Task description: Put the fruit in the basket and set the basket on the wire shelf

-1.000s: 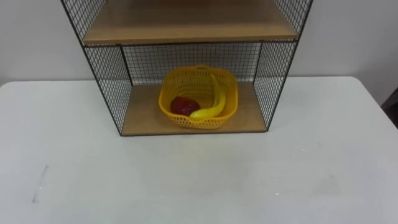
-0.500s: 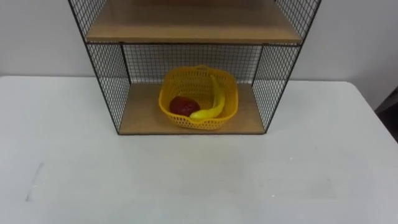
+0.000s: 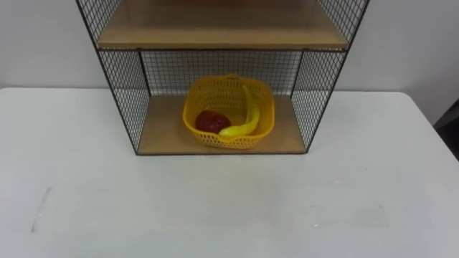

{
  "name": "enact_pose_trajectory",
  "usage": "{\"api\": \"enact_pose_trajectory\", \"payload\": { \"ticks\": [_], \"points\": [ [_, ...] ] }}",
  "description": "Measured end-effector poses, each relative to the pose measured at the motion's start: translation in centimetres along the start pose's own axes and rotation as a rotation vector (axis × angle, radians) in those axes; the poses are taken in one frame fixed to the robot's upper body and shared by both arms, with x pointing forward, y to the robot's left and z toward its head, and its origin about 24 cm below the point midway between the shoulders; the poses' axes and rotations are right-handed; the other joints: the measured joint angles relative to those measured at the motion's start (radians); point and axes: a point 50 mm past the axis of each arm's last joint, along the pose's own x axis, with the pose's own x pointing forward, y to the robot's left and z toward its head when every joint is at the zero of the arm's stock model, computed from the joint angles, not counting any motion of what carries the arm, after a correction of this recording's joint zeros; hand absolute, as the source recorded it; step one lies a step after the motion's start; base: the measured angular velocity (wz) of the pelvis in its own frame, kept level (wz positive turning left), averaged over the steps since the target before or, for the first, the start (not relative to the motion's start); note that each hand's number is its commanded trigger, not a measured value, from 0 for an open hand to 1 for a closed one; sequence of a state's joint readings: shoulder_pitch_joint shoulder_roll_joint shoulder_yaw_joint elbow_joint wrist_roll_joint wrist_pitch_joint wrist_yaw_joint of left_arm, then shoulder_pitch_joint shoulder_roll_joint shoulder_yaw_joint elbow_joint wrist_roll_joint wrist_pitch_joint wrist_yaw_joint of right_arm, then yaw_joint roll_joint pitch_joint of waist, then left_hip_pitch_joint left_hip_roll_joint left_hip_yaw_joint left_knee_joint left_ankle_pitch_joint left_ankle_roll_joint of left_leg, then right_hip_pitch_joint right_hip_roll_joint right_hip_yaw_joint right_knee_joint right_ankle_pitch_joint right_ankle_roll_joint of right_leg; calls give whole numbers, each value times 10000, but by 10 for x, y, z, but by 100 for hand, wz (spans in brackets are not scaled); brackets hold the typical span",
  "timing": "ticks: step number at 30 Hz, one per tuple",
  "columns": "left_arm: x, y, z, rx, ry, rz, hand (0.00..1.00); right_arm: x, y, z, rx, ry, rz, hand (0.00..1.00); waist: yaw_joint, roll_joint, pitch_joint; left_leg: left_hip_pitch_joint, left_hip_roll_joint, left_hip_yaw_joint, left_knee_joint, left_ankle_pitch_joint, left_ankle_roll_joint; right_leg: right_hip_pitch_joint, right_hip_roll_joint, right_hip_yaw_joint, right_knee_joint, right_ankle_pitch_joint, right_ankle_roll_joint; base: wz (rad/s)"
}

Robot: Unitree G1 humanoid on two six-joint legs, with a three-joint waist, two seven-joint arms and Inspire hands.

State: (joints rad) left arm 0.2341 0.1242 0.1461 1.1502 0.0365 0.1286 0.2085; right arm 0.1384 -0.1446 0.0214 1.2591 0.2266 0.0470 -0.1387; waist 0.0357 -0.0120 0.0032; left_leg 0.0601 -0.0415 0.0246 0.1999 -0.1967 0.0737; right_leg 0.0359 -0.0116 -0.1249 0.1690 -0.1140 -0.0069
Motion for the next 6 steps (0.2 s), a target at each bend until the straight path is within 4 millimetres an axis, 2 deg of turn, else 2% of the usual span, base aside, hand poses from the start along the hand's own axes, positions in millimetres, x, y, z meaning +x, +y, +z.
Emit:
{"api": "enact_pose_trajectory", "payload": {
  "ticks": [6],
  "points": [
    [0, -4, 0, 716, 164, -293, 0, 0, -1, -7, -119, 418, 350, 0, -22, 5, -2, 32, 5, 25, -4, 0, 0, 23, -5, 7, 9, 0, -2, 0]
  ]
}}
